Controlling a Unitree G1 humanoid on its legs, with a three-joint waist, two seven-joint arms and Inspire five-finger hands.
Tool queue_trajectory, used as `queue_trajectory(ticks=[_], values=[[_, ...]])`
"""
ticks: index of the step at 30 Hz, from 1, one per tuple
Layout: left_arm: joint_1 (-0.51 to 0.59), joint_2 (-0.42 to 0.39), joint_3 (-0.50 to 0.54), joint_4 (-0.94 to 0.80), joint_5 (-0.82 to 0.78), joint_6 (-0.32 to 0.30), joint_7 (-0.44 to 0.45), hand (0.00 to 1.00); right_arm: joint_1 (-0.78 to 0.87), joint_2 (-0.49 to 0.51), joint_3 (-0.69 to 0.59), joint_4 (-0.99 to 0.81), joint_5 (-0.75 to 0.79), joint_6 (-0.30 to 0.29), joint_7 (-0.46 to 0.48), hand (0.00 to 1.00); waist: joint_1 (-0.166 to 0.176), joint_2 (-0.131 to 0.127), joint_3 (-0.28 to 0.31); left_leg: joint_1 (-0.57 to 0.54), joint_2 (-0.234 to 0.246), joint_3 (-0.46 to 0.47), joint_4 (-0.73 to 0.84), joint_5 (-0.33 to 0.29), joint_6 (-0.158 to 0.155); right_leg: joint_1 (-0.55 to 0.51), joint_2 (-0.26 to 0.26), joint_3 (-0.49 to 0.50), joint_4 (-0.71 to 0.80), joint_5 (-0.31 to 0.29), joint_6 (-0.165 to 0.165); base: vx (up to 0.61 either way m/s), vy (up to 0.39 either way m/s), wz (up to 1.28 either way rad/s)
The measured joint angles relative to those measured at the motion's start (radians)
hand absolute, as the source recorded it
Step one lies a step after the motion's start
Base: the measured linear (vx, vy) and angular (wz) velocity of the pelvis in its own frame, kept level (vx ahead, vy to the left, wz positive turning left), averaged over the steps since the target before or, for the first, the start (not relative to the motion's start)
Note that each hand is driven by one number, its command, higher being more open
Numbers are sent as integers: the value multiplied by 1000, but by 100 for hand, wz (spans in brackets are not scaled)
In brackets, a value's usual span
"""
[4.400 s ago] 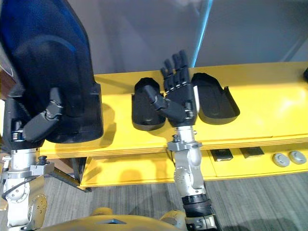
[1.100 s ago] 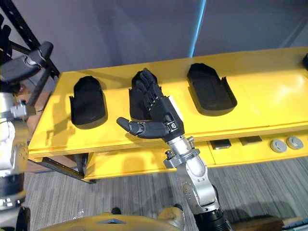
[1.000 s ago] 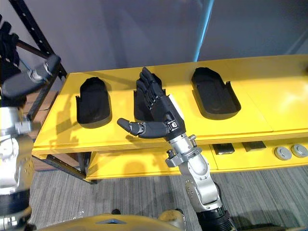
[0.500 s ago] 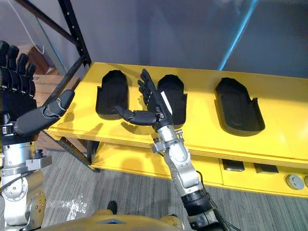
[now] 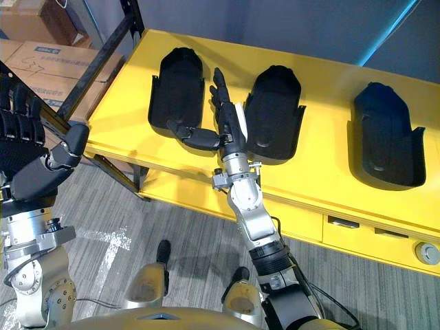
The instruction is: Walk over and take three plastic housings, then place them on the shelf
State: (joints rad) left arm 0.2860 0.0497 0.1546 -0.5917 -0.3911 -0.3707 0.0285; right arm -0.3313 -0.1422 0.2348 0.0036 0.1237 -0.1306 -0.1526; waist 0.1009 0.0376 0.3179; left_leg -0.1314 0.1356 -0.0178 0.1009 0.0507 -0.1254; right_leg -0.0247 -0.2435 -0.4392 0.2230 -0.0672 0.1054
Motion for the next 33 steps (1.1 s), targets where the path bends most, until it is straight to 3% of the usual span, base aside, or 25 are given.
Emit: queue_trajectory(ticks=[11,18,33], values=[[37,-6,0,-8,-10,-1,6,100,1,5,5,-10,-1,57,-1,100,3,-2,20,1,0,-1,1,1,0,-14,-8,4,37,-18,4,-7,-6,0],[39,-13,0,-9,-9,-1,6,100,4,5,36,-23,1,59,67,100,3,-3,28,0,-1,3,1,2,0,-19,-9,7,40,-18,5,-10,-6,-1],[64,-13,-3,-9,-8,6,6,100,10,5,73,-40,2,59,99,100,3,-3,28,6,0,6,1,2,0,-18,-10,11,44,-18,4,0,0,0]])
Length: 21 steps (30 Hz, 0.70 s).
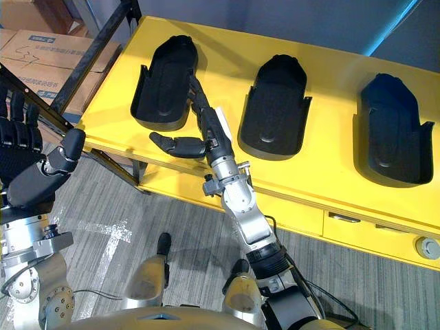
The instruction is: Walk over and take three plastic housings, then place them on the shelf
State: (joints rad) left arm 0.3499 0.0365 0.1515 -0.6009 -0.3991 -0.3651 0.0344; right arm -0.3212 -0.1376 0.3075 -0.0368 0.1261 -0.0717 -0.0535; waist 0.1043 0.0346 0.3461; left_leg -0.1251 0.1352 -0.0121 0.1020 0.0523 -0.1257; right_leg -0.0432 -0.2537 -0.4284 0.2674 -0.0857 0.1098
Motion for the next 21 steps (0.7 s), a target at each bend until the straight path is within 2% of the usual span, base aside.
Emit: queue_trajectory(ticks=[5,11,13,15,17,21], values=[[9,0,-21,0,1,1,-2,100,5,0,0,-5,-2,0,-14,100,2,-1,0,14,0,5,-3,0,0,11,0,4,-2,0,0,-2,-3,-1],[12,0,-29,-1,-2,3,-4,100,66,-6,-7,-153,-4,-9,-67,100,3,-12,-6,45,0,34,-29,1,1,19,2,28,-24,11,13,1,-10,-12],[14,0,-42,-1,-2,4,-11,100,107,-7,-16,-221,-1,-37,-68,100,2,-25,-21,65,3,55,-46,1,1,31,9,45,-53,24,18,42,-8,-27],[8,3,-56,-1,-5,4,-15,100,163,-9,-38,-300,26,-70,-65,100,-10,-53,-71,77,7,86,-66,1,1,33,21,66,-102,51,20,83,0,-36],[2,4,-68,-1,-11,9,-16,100,188,-13,-69,-334,71,-94,-64,100,-24,-67,-82,107,7,112,-80,-3,1,56,26,84,-139,70,21,77,12,-38],[-33,15,-77,-1,-23,18,-17,100,274,-14,-163,-365,136,-138,-64,100,-41,-71,-119,169,7,174,-108,-11,3,84,35,137,-186,95,25,25,18,-39]])
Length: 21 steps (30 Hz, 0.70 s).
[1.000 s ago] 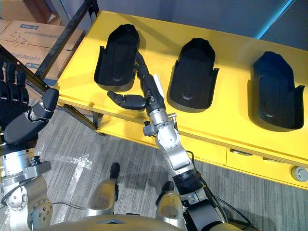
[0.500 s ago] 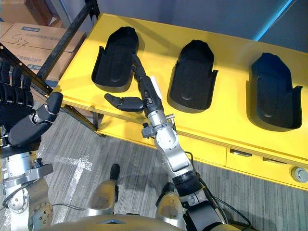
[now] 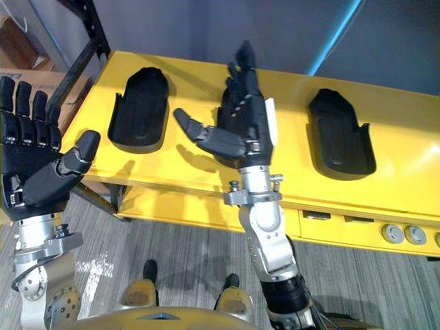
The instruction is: Walk over and take three plastic housings, then place them on the shelf
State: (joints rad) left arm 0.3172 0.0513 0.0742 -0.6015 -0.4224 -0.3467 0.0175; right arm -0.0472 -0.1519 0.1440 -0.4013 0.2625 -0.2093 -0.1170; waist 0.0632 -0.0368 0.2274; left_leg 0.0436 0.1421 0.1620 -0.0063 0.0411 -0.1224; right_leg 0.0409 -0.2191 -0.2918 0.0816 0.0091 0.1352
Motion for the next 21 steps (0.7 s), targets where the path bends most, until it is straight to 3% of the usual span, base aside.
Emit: queue_trajectory(ticks=[10,14,17,21], values=[[-11,4,4,37,2,28,7,100,168,3,-267,-9,21,0,18,100,-65,52,-103,70,17,100,-51,-8,-12,7,30,81,-52,22,2,8,-3,-28],[-8,1,27,59,14,28,27,100,244,40,-334,-8,19,3,2,100,-80,55,-116,72,28,124,-52,-11,-19,-1,45,104,-69,35,-2,34,-6,-17],[-7,0,55,80,129,22,119,100,302,74,-363,8,-6,8,-56,100,-96,57,-117,72,29,131,-53,-13,-20,-5,46,107,-70,35,-2,16,-5,-6],[11,-20,107,139,364,-7,400,100,381,127,-416,108,-75,9,-163,100,-99,56,-119,80,29,139,-60,-13,-20,-4,47,112,-71,35,-2,2,3,-6]])
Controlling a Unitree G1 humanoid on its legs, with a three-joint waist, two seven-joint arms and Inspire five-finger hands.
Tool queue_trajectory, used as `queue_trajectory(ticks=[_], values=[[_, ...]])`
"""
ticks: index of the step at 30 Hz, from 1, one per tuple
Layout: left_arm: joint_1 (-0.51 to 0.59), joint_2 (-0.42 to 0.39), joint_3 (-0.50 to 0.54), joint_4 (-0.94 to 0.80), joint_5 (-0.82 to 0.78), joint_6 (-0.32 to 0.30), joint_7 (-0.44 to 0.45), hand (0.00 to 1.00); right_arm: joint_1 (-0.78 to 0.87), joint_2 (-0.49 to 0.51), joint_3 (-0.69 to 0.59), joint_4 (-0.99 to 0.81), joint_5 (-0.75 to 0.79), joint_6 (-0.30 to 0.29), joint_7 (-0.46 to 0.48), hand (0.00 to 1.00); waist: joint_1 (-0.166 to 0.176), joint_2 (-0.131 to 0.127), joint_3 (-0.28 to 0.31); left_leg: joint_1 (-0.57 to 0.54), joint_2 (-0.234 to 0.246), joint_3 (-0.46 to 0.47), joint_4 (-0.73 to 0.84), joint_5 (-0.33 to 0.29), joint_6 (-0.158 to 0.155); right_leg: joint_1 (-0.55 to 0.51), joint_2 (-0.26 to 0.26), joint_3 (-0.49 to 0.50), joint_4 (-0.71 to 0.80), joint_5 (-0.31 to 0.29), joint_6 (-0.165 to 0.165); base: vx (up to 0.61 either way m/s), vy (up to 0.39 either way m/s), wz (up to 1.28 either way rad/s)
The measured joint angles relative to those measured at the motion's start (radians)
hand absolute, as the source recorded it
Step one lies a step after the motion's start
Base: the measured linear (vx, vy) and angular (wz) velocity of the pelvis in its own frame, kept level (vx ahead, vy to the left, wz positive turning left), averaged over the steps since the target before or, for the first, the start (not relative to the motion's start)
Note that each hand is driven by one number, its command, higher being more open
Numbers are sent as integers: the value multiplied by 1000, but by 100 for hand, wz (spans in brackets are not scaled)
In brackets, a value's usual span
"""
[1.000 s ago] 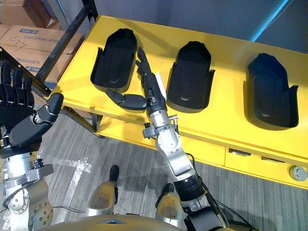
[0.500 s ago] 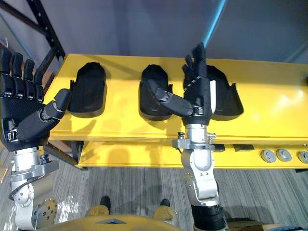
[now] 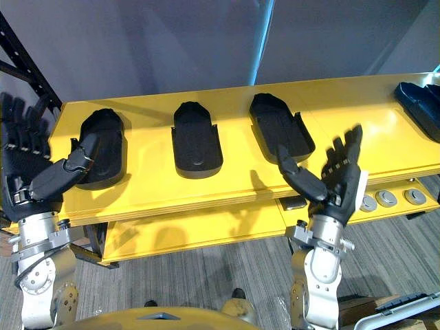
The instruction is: Walk over and take three plastic housings, then place them on the shelf
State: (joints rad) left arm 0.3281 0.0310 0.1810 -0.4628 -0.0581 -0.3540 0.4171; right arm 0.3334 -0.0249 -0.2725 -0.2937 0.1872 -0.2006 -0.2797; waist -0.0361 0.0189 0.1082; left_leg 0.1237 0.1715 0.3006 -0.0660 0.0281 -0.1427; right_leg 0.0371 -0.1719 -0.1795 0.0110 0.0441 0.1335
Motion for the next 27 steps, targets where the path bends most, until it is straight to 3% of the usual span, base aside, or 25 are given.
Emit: queue_trajectory(ticks=[3,5,9,11,17,20,23,26,27], values=[[63,-40,77,50,203,-48,310,100,88,62,-53,163,-22,0,-81,100,3,-1,-17,6,2,14,-7,-2,-2,1,0,2,-1,-1,0,3,2,-4],[102,-44,119,115,292,-102,464,100,136,82,-73,291,-22,0,-107,100,5,-2,-45,7,5,17,-6,-7,-2,4,0,-6,-1,-3,0,0,0,0],[117,-63,151,232,449,-193,648,100,152,81,-94,543,-16,8,-120,100,9,-11,-83,8,15,17,20,-40,-7,29,-1,-21,-7,-6,0,-15,-5,6],[119,-63,148,277,508,-219,665,100,150,80,-95,653,-1,17,-114,100,8,-13,-98,8,24,40,25,-38,-5,41,-1,-40,-11,-9,1,-24,-6,22],[115,-47,67,509,498,-203,545,100,91,66,-89,888,79,49,-64,100,10,-8,-112,15,27,53,-4,-6,-9,44,-1,-58,-10,-22,-2,-16,-10,11],[85,-46,18,814,385,-102,383,100,34,69,-94,1068,136,59,-3,100,9,-5,-111,27,24,53,-23,5,-10,50,0,-60,-12,-26,-2,12,3,2],[40,-66,56,1096,201,-12,255,100,3,76,-111,1168,178,60,56,100,10,-17,-109,29,23,52,-23,6,-10,52,0,-60,-12,-29,-4,51,4,0],[35,-72,145,1311,51,14,143,100,-6,87,-172,1239,183,65,113,100,31,-31,-100,50,23,48,-23,4,-20,73,1,-61,-13,-32,1,110,4,2],[33,-65,181,1360,-11,44,84,100,-16,86,-201,1262,182,82,139,100,40,-47,-91,60,22,44,-23,1,-23,87,0,-64,-13,-36,-1,47,2,3]])
